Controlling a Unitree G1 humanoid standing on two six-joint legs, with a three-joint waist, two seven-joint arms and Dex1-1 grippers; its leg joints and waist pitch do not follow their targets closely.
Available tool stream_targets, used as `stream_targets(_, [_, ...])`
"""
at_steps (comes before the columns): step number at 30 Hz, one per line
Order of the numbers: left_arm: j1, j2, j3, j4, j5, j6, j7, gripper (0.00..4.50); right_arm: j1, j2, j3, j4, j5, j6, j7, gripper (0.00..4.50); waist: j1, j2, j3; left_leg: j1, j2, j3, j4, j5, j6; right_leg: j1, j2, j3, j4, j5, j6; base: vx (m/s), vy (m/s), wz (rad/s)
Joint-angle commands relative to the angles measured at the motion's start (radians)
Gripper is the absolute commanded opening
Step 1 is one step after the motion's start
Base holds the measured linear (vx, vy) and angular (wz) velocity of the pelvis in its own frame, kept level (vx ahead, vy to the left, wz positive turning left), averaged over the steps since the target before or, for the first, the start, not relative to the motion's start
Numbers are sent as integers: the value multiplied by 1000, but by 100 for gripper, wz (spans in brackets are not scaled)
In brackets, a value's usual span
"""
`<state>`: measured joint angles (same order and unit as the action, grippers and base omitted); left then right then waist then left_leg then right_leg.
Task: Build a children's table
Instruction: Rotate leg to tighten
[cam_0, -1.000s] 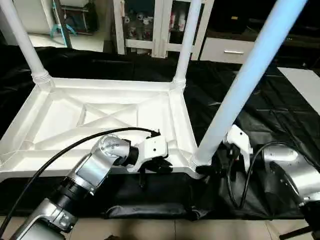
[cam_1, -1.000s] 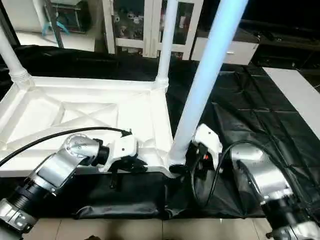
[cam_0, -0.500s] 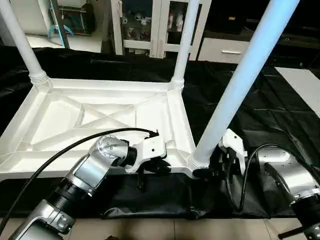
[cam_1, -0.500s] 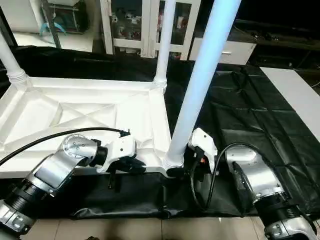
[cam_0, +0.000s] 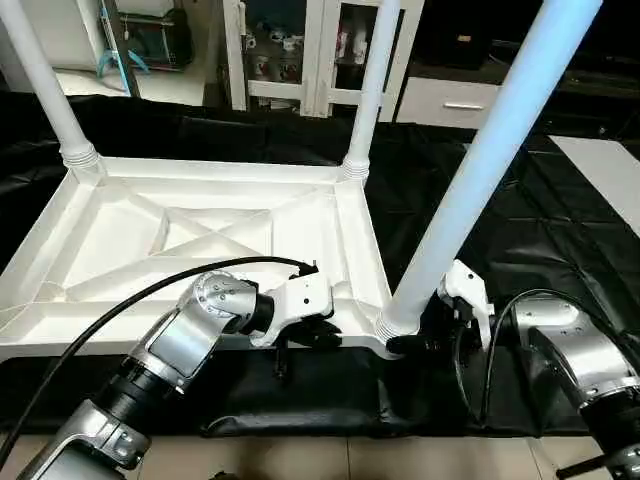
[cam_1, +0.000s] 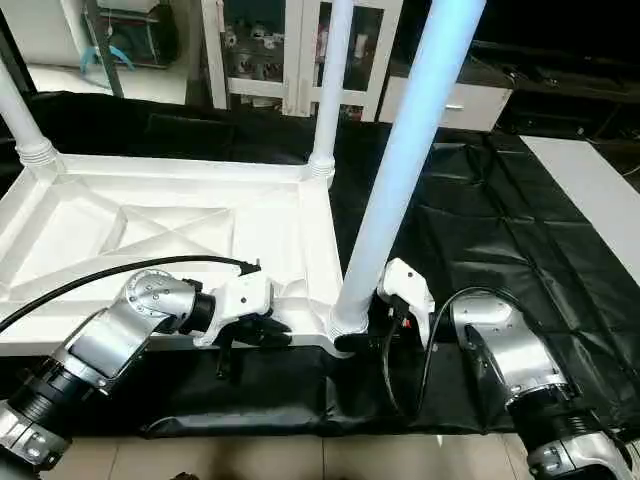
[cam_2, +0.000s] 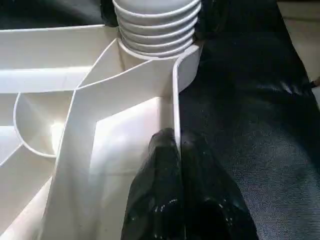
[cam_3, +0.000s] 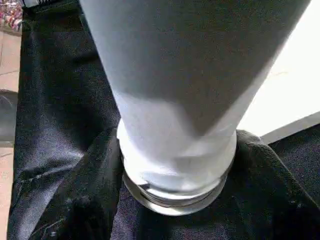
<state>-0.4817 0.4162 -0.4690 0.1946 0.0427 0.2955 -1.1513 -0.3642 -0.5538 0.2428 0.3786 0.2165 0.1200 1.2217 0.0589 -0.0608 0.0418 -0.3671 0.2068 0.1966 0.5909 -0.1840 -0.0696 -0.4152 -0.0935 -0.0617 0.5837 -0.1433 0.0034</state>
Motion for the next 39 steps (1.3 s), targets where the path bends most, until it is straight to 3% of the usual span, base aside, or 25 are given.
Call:
stream_targets(1, [19, 0, -51, -4, 13, 12, -28, 0, -5, 3, 5, 9, -16, -13, 14, 269, 1, -3, -60, 13, 28, -9, -69, -234, 41, 46, -41, 34, -52, -254, -218, 0, 0, 0])
stream_targets(4, [13, -20, -38, 19, 21, 32, 14, 0, -13, 50, -19, 66, -38, 12, -110, 268, -3, -4, -59, 13, 28, -9, -71, -254, 32, 43, -41, 34, -56, -283, -209, 0, 0, 0])
stream_targets(5, [7, -34, -28, 30, 20, 43, 36, 0, -19, 70, -30, 88, -44, 30, -159, 268, -6, -4, -55, 10, 26, -12, -75, -279, 20, 43, -40, 33, -61, -322, -197, 0, 0, 0])
stream_targets(8, [-14, -76, -2, 60, 19, 71, 96, 0, -31, 119, -53, 128, -55, 61, -278, 267, -20, -5, -52, 18, 24, -18, -77, -367, -14, 36, -40, 28, -73, -438, -162, 0, 0, 0])
stream_targets(10, [-61, -144, 34, 119, 23, 96, 194, 0, -54, 224, -119, 176, -40, 105, -486, 267, -39, -8, -49, 18, 19, -31, -78, -447, -36, 34, -43, 16, -91, -582, -104, -56, 14, -8])
stream_targets(13, [-96, -193, 62, 159, 25, 124, 267, 0, -70, 290, -158, 201, -31, 118, -612, 266, -55, -2, -51, 15, 17, -43, -80, -473, -46, 37, -46, 5, -100, -609, -80, -18, 6, -4])
stream_targets(15, [-132, -245, 87, 195, 31, 171, 342, 0, -88, 353, -188, 238, -41, 111, -741, 266, -65, -3, -50, 21, 14, -47, -75, -502, -46, 28, -45, -1, -108, -620, -78, 0, 0, 0])
stream_targets(16, [-178, -314, 116, 252, 50, 198, 454, 0, -121, 431, -210, 302, -51, 91, -885, 266, -66, 4, -51, 21, 14, -48, -75, -505, -43, 29, -47, -2, -109, -613, -80, 0, 0, 0])
stream_targets(17, [-178, -314, 116, 252, 50, 198, 454, 0, -121, 431, -210, 302, -51, 91, -885, 266, -72, 3, -50, 22, 13, -46, -75, -508, -41, 25, -45, -2, -113, -608, -83, 0, 0, 0])
stream_targets(19, [-219, -376, 138, 305, 61, 190, 547, 0, -155, 503, -221, 367, -56, 64, -985, 266, -76, 5, -56, 19, 16, -50, -77, -499, -36, 34, -45, -7, -110, -542, -98, 0, 0, 0])
stream_targets(21, [-244, -410, 146, 333, 63, 174, 588, 0, -179, 543, -211, 413, -74, 36, -1024, 266, -79, 7, -54, 16, 15, -47, -79, -498, -32, 31, -45, -6, -109, -503, -113, 0, 0, 0])
stream_targets(23, [-264, -432, 152, 354, 65, 141, 615, 0, -199, 574, -201, 444, -93, 5, -1044, 266, -78, 5, -55, 17, 13, -43, -77, -492, -25, 30, -47, -3, -108, -487, -125, 0, 0, 0])
stream_targets(24, [-267, -437, 155, 356, 64, 131, 619, 0, -205, 581, -197, 450, -99, -5, -1044, 266, -75, -4, -56, 15, 13, -40, -77, -475, -17, 32, -48, -1, -106, -473, -128, 0, 0, 0])
stream_targets(30, [-254, -421, 155, 345, 69, 106, 605, 0, -222, 596, -214, 443, -80, -68, -987, 266, -56, -4, -61, 6, 16, -30, -78, -355, 9, 40, -48, 11, -85, -358, -160, 0, 0, 0])
stream_targets(31, [-247, -410, 149, 339, 70, 99, 591, 0, -213, 595, -223, 421, -61, -82, -953, 322, -52, -4, -62, 4, 17, -29, -78, -339, 14, 42, -48, 13, -82, -347, -161, 0, 0, 0])
stream_targets(32, [-243, -406, 148, 334, 68, 101, 584, 0, -209, 589, -223, 409, -61, -84, -947, 336, -49, -4, -63, 4, 17, -28, -78, -330, 17, 42, -48, 14, -82, -338, -162, 0, 0, 0])
stream_targets(37, [-214, -369, 140, 298, 64, 101, 528, 0, -163, 548, -216, 309, -51, -69, -892, 381, -41, -7, -63, 4, 15, -19, -73, -288, 33, 40, -43, 23, -73, -294, -178, 0, 0, 0])
stream_targets(39, [-195, -348, 138, 277, 52, 62, 485, 0, -125, 513, -209, 214, -48, -37, -874, 391, -35, -8, -65, 0, 15, -19, -72, -249, 41, 45, -42, 24, -68, -277, -175, 0, 0, 0])
